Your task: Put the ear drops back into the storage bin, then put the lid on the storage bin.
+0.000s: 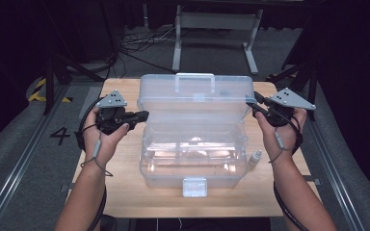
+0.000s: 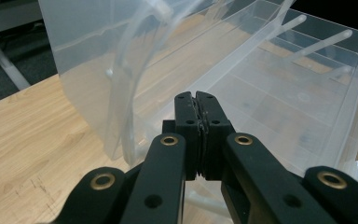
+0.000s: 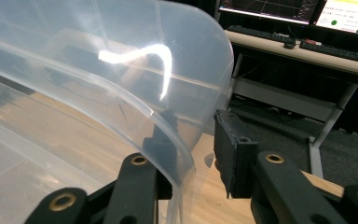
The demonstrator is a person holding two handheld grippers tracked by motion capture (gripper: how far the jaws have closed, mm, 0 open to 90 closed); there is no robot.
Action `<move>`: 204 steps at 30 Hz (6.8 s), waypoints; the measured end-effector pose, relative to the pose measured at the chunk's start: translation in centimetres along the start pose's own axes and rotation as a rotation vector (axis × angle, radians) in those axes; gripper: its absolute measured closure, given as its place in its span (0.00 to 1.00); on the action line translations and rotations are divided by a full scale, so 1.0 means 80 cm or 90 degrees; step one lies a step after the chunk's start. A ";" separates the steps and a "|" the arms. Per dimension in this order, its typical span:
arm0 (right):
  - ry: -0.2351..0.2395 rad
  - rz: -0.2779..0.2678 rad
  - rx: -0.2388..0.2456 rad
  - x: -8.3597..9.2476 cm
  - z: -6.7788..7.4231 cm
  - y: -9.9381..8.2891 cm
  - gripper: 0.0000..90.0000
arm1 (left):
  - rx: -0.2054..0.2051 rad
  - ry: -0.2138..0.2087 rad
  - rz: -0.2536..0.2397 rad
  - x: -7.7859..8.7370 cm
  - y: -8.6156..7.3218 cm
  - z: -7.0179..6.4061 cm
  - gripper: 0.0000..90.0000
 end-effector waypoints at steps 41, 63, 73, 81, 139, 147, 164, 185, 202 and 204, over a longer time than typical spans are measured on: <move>-0.039 0.038 -0.006 -0.036 -0.014 0.025 0.85 | -0.011 -0.036 0.049 0.018 -0.019 -0.006 0.94; -0.025 0.086 -0.036 -0.060 -0.028 0.036 0.85 | -0.097 -0.150 0.129 0.036 -0.020 -0.071 0.87; -0.025 0.109 -0.038 -0.074 -0.034 0.041 0.86 | -0.095 -0.216 0.169 0.023 -0.036 -0.098 0.87; -0.022 0.120 -0.042 -0.080 -0.038 0.042 0.86 | -0.097 -0.250 0.187 0.012 -0.043 -0.111 0.86; -0.022 0.178 -0.082 -0.123 -0.057 0.046 0.89 | -0.152 -0.321 0.268 -0.045 -0.074 -0.128 0.90; -0.021 0.182 -0.084 -0.124 -0.058 0.046 0.89 | -0.167 -0.318 0.247 -0.045 -0.066 -0.130 0.84; -0.018 0.193 -0.093 -0.133 -0.063 0.046 0.89 | -0.156 -0.301 0.284 -0.064 -0.083 -0.121 0.79; -0.021 0.216 -0.109 -0.158 -0.072 0.041 0.90 | -0.128 -0.314 0.269 -0.070 -0.101 -0.120 0.86; -0.029 0.236 -0.115 -0.178 -0.079 0.033 0.92 | -0.120 -0.314 0.270 -0.070 -0.103 -0.119 0.86; -0.029 0.242 -0.118 -0.180 -0.080 0.033 0.92 | -0.120 -0.316 0.273 -0.071 -0.103 -0.119 0.86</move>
Point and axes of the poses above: each handheld gripper's, and its own axes: x roughly backward along the jaws, y roughly out of its top, z roughly to its left, the point moved 4 cm from there along -x, roughly forward along the jaws, and after that the axes turned 11 degrees about -x, right-handed, at the moved point
